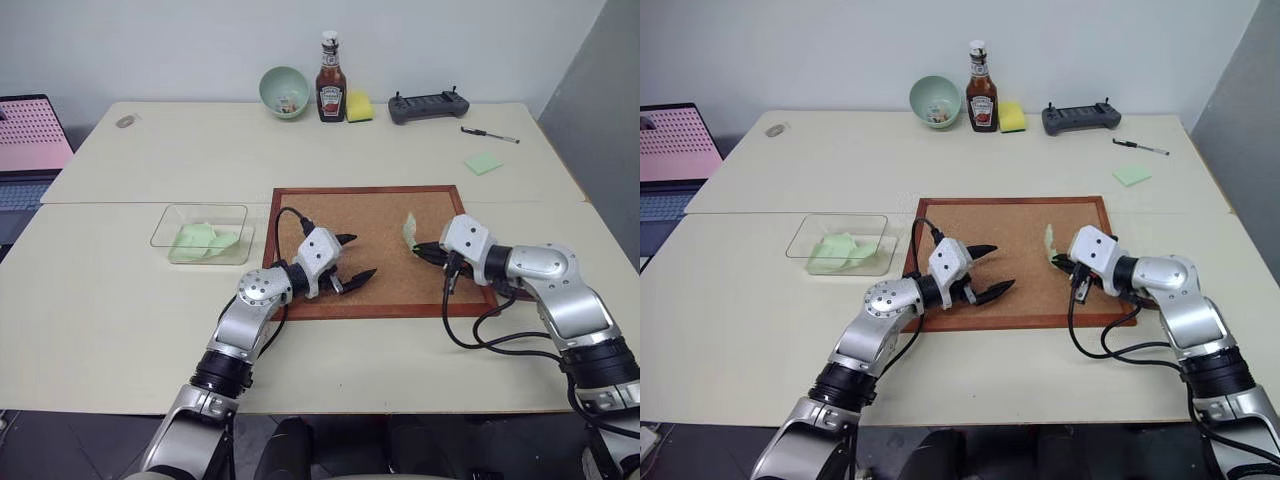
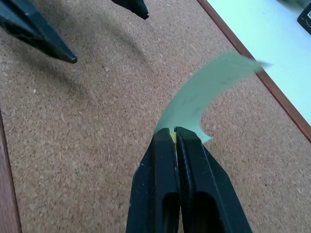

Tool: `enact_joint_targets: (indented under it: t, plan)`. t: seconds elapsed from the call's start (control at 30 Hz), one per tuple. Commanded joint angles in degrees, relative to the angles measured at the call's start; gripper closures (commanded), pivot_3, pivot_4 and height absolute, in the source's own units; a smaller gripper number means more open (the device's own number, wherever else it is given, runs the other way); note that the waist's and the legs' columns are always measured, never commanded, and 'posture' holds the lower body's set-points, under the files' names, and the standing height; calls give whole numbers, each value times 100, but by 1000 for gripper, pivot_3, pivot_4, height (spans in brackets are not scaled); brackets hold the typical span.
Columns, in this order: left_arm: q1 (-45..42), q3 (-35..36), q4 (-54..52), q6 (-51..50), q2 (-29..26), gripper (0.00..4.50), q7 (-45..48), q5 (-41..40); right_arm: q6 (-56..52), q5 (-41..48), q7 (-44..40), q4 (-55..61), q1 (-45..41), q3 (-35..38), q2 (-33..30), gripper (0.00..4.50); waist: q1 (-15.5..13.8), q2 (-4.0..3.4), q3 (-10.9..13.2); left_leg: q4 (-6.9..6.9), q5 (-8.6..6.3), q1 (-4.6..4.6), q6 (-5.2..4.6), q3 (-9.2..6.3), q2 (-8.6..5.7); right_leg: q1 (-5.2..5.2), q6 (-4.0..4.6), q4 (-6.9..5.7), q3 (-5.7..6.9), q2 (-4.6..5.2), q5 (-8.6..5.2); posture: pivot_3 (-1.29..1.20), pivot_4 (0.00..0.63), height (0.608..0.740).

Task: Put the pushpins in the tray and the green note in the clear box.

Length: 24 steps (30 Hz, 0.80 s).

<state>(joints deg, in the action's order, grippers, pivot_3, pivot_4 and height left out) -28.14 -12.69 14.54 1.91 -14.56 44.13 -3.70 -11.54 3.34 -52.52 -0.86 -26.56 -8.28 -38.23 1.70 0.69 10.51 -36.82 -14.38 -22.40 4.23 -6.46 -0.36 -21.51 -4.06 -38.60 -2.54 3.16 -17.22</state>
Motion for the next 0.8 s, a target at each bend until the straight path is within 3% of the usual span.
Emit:
enact_joint_targets:
  t: [0.03, 0.43, 0.8]
  plan:
    - [-265, 19, 200, 236, 179, 460, -81, -3, 60, 23, -23, 166, -159, 36, 17, 4500, 1, 0, 0, 0, 0, -1, 0, 0, 0, 0, 0, 0, 0, 0, 0, 0, 150, 740]
    - [-587, 476, -23, -1283, 977, 460, -85, -1144, -4, 3, 15, 255, -197, -36, 102, 4500, 19, 2, 1, -2, 0, -10, 0, -1, 1, -12, 0, -4, 1, -1, 0, 0, 150, 740]
    - [-487, 76, 129, -1082, 639, 460, 408, -782, 33, -2, 16, 170, -287, -68, 147, 4500, 17, 2, 1, -3, 0, -15, 0, 0, 0, -18, 0, -6, 0, -1, 0, 0, 150, 740]
